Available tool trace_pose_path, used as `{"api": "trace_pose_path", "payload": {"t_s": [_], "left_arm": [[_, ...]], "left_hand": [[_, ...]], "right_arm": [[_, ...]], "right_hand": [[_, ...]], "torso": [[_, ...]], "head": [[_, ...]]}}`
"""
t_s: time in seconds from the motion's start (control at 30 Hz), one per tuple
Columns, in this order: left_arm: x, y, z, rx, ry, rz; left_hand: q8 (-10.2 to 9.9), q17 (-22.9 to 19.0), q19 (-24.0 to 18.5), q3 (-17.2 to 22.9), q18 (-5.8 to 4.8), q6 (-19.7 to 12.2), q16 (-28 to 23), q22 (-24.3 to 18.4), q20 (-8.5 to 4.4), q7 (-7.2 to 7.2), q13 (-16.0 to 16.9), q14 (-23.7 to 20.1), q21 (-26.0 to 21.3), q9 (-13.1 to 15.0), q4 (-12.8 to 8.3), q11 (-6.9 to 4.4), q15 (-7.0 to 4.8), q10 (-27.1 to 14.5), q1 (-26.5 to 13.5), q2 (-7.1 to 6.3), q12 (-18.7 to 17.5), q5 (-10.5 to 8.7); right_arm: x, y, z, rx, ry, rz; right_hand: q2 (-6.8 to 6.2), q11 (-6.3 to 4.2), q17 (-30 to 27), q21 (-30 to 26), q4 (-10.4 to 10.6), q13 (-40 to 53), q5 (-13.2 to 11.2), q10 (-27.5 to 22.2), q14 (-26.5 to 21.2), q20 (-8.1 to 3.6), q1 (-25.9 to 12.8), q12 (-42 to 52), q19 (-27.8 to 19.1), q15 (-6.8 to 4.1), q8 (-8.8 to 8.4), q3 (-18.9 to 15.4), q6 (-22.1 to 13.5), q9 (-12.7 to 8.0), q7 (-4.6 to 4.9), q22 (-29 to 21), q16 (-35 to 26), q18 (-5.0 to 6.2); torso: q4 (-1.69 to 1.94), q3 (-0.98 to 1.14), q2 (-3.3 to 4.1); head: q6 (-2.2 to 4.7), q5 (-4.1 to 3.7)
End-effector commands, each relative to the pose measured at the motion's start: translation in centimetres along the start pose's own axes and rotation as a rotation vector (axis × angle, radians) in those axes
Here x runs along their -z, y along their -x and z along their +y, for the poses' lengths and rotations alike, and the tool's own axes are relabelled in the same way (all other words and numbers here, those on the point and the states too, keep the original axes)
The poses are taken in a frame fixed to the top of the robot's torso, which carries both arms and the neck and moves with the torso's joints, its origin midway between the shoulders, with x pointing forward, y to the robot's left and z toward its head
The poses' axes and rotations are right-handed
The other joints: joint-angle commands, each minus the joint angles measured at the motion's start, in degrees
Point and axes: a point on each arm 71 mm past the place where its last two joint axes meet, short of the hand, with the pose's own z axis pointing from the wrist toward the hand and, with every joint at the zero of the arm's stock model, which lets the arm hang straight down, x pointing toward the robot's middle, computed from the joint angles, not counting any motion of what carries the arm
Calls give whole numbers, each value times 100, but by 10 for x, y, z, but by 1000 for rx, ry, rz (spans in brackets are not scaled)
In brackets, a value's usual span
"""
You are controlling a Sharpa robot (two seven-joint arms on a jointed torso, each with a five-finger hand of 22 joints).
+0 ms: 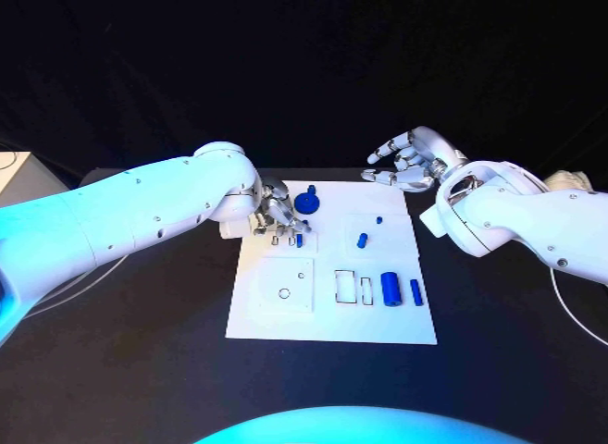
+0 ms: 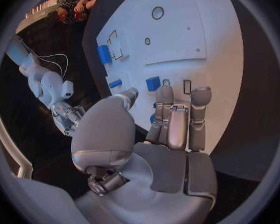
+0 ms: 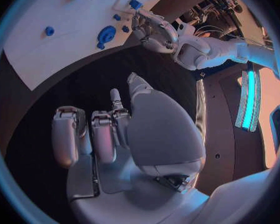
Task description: Assemble the parts on the task board
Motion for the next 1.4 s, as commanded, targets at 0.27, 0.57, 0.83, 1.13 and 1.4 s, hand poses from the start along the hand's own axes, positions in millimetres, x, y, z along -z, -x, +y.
{"api": "trace_pose_path", "payload": {"t_s": [0.27,0.57,0.83,1.13,1.4], "left_arm": [[-4,-2,-1,-6,-6,21],[-8,-6,-2,-5,-10,43],[-9,-8,-1,-6,-4,54],[-10,-8,1,-5,4,57],[-11,-10,1,5,1,67]], "left_hand": [[41,11,16,-24,-28,-58,31,2,-5,-13,7,32,31,40,-5,2,-14,-41,2,72,46,29],[61,25,12,5,-30,-79,38,13,-3,-15,8,35,44,77,-14,-1,-17,-53,77,113,61,34],[98,126,58,68,-46,-86,92,110,-6,-27,11,90,114,137,-23,-12,-24,-49,229,169,98,36],[107,138,59,114,-47,-93,100,123,-8,-32,10,96,130,161,-24,-18,-29,-52,300,207,110,33],[116,149,53,183,-47,-99,107,130,-11,-40,6,99,145,190,-29,-25,-34,-56,390,253,122,29]], "right_arm": [[-1,-2,1,1,2,10],[-1,-3,2,1,3,13],[-2,-3,2,1,3,14],[-2,-3,2,1,3,15],[-2,-4,2,1,3,17]], "right_hand": [[39,-19,1345,-29,9,890,31,-32,553,1,-19,-39,253,-2,15,29,-52,0,-8,834,-31,3],[39,-19,1345,-29,9,890,31,-32,553,1,-19,-39,253,-2,15,29,-52,0,-8,834,-31,3],[41,-18,1352,-34,8,890,51,-32,555,2,-22,-38,252,-1,19,35,-58,0,-7,832,-28,4],[41,-18,1352,-34,8,890,51,-32,555,2,-22,-38,252,-1,19,35,-58,0,-7,832,-28,4],[47,-17,1347,-31,9,888,63,-34,553,2,-25,-41,254,0,23,43,-63,0,-5,834,-31,3]], "torso": [[-3,3,3],[0,1,7],[8,3,7],[0,2,6],[-2,2,9]], "head": [[-16,-2],[-41,-6],[-67,-16],[-74,-12],[-81,-16]]}}
